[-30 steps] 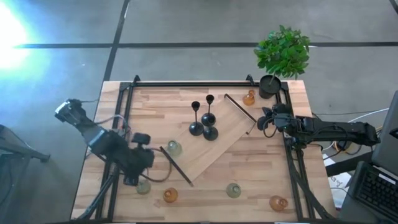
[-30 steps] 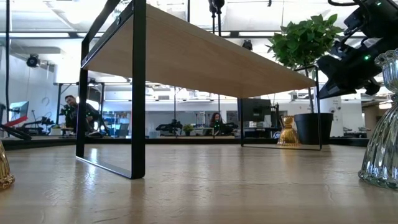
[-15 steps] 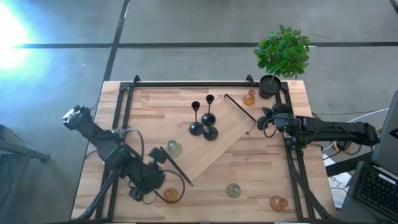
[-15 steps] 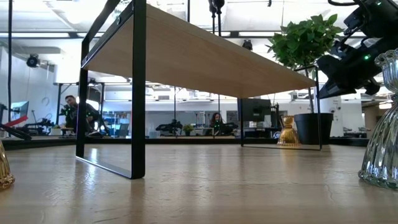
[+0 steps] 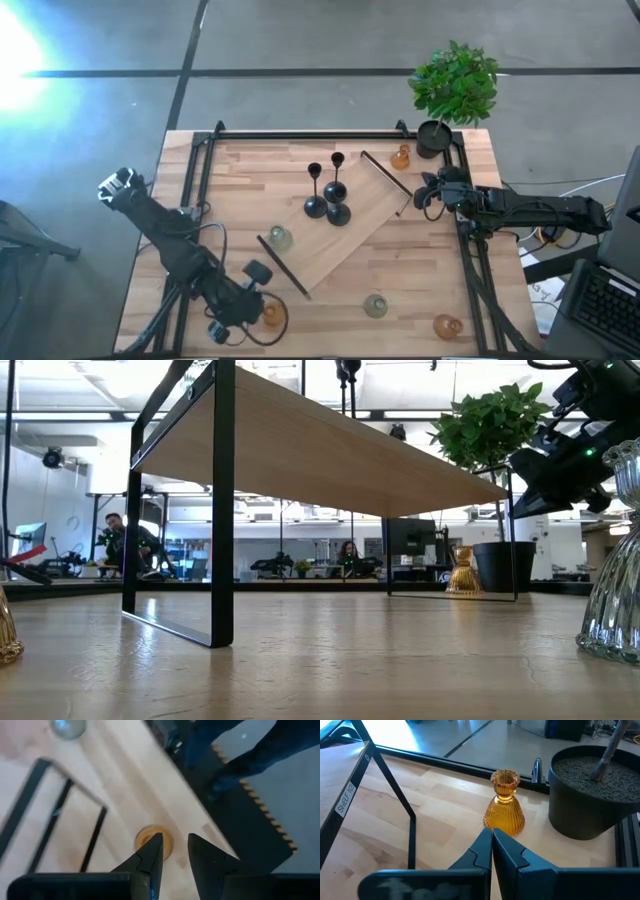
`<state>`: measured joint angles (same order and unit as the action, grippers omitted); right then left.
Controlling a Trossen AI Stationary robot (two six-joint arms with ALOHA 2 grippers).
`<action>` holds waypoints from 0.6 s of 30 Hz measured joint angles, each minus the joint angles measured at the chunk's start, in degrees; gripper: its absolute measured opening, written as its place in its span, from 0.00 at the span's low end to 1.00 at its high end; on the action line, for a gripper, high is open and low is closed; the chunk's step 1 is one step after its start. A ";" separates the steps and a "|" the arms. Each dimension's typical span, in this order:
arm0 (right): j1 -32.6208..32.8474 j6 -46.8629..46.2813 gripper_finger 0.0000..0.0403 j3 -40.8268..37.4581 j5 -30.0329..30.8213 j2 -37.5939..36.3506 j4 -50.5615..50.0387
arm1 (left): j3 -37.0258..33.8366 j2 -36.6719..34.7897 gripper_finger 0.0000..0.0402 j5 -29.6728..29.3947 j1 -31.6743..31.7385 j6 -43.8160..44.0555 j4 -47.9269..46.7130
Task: Pick & Place candle stick holders
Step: Put the bottom left yellow candle holder on the shelf
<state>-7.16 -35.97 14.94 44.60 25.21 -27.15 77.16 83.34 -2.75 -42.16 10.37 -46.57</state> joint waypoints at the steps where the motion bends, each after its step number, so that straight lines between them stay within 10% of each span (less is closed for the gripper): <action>1: 0.00 0.00 0.02 0.00 0.11 0.00 -0.01 | -0.90 -0.02 0.23 0.08 -0.18 0.00 1.51; 18: 0.00 0.02 0.02 0.48 0.42 -0.02 0.06 | -10.87 2.26 0.23 1.20 -1.79 -5.82 10.21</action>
<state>-7.16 -35.94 15.42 45.01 25.19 -27.09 66.29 85.60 -1.55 -43.94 4.55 -36.35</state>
